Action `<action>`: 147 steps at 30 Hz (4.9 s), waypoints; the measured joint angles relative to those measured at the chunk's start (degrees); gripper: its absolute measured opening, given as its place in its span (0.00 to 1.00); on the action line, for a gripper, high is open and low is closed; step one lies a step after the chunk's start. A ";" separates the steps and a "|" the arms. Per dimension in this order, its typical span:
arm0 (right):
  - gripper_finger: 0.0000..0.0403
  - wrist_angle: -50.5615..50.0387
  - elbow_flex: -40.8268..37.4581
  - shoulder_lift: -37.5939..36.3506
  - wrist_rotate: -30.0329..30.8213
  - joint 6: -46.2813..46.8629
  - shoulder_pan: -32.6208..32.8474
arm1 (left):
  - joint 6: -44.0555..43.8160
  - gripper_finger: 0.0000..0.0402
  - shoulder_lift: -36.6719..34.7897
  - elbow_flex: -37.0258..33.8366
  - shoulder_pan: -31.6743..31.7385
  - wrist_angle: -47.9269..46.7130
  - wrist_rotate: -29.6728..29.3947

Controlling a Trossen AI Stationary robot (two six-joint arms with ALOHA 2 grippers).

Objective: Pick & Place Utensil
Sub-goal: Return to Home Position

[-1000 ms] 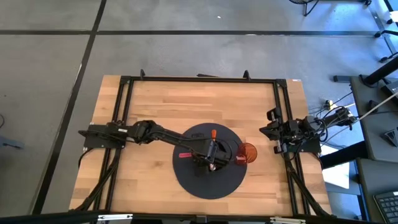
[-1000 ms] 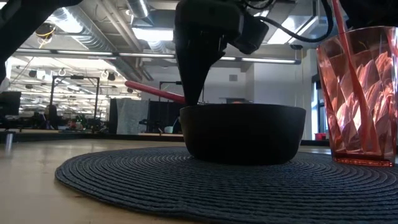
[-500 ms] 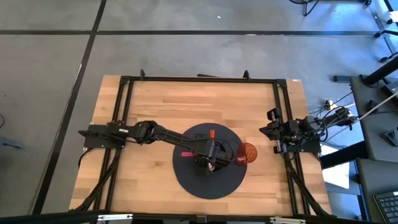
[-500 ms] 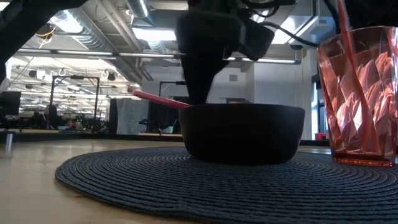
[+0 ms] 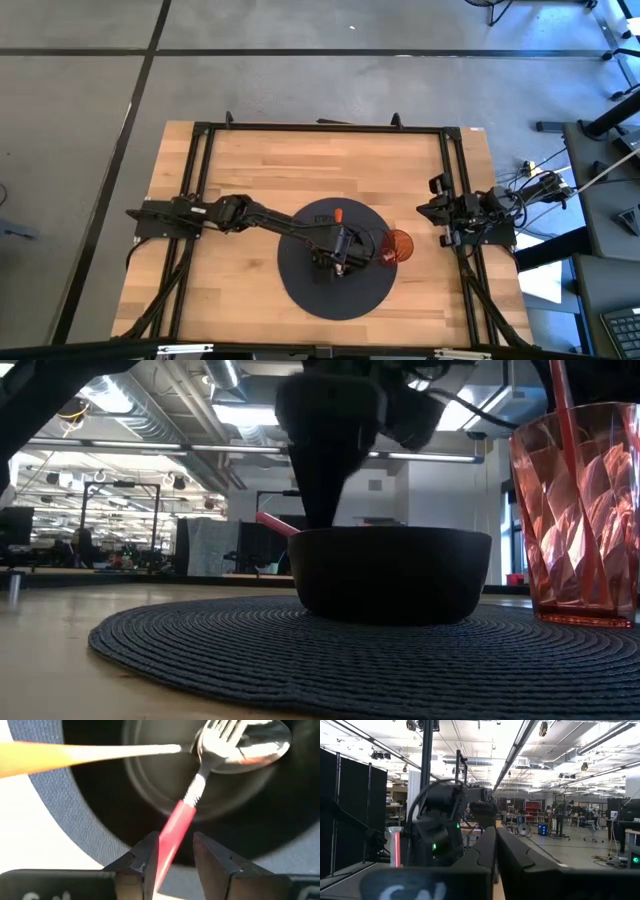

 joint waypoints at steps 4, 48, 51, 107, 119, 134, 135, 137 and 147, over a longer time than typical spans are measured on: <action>0.04 -2.51 0.00 -0.02 0.00 0.21 0.00 | -1.50 0.27 -2.46 -0.18 -1.44 -2.35 0.18; 0.00 -12.67 4.54 0.00 -10.45 0.49 -5.44 | 17.74 0.00 -113.61 -125.76 6.47 108.47 -1.18; 0.00 -13.48 5.16 -0.04 -9.51 -0.23 -5.44 | 20.36 0.00 -118.60 -126.18 3.85 104.41 -3.50; 0.10 -19.53 0.00 0.04 -12.01 7.33 -20.11 | 26.96 0.00 -134.76 -134.24 -5.30 95.41 -22.47; 0.10 -19.53 0.00 0.04 -12.02 7.29 -20.11 | 26.98 0.00 -134.75 -134.24 -5.30 95.41 -22.45; 0.10 -19.53 0.00 0.04 -12.04 7.29 -20.11 | 26.98 0.00 -134.75 -134.24 -5.30 95.41 -22.43; 0.10 -19.53 0.00 0.04 -12.04 7.29 -20.11 | 26.98 0.00 -134.75 -134.24 -5.30 95.41 -22.43; 0.10 -19.53 0.00 0.04 -12.04 7.48 -20.11 | 26.98 0.00 -134.75 -134.24 -5.30 95.41 -22.43; 0.10 -19.53 0.00 0.05 -12.04 7.36 -20.11 | 26.98 0.00 -134.75 -134.24 -5.30 95.39 -22.43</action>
